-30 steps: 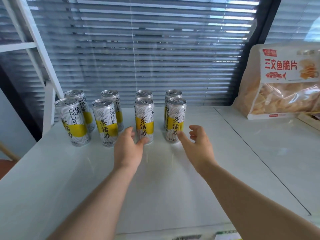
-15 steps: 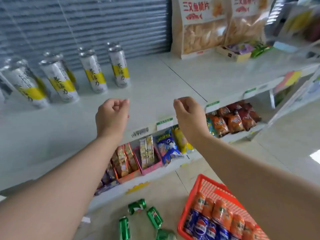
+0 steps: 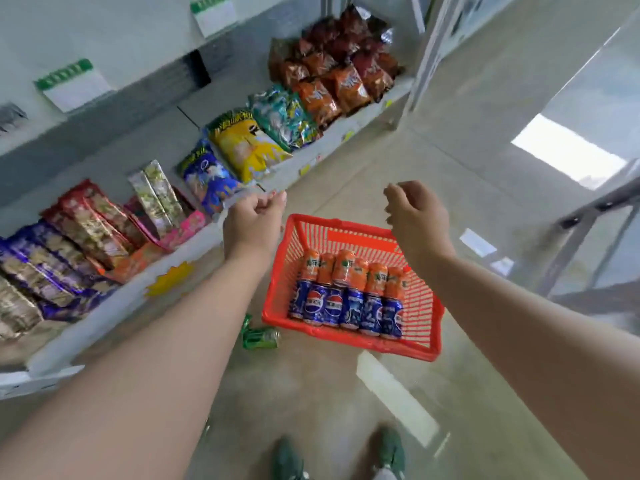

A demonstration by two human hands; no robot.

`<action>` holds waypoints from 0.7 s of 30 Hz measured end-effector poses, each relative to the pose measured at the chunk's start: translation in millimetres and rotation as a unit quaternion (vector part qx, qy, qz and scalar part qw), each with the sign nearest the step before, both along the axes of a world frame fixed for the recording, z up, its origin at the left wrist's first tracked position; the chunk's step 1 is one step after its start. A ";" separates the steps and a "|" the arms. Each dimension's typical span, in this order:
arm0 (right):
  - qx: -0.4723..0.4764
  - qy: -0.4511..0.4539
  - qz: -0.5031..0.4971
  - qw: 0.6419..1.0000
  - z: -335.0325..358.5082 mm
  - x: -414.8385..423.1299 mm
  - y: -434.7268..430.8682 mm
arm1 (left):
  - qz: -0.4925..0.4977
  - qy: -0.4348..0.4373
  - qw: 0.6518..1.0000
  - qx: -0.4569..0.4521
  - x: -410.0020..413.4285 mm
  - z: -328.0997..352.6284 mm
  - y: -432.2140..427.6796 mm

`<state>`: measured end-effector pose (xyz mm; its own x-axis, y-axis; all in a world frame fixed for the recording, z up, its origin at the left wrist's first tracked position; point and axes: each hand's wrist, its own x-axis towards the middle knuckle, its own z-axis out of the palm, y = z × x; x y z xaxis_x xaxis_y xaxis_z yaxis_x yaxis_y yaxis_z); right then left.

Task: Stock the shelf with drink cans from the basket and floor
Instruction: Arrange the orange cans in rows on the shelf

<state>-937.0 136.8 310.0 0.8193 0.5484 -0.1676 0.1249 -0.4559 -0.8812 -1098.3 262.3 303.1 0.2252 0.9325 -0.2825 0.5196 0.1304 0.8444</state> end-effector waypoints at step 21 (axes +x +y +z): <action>-0.193 0.132 -0.020 0.972 -249.1 62.9 -27.9 | -0.058 0.116 0.976 -0.175 72.3 -256.3 -7.8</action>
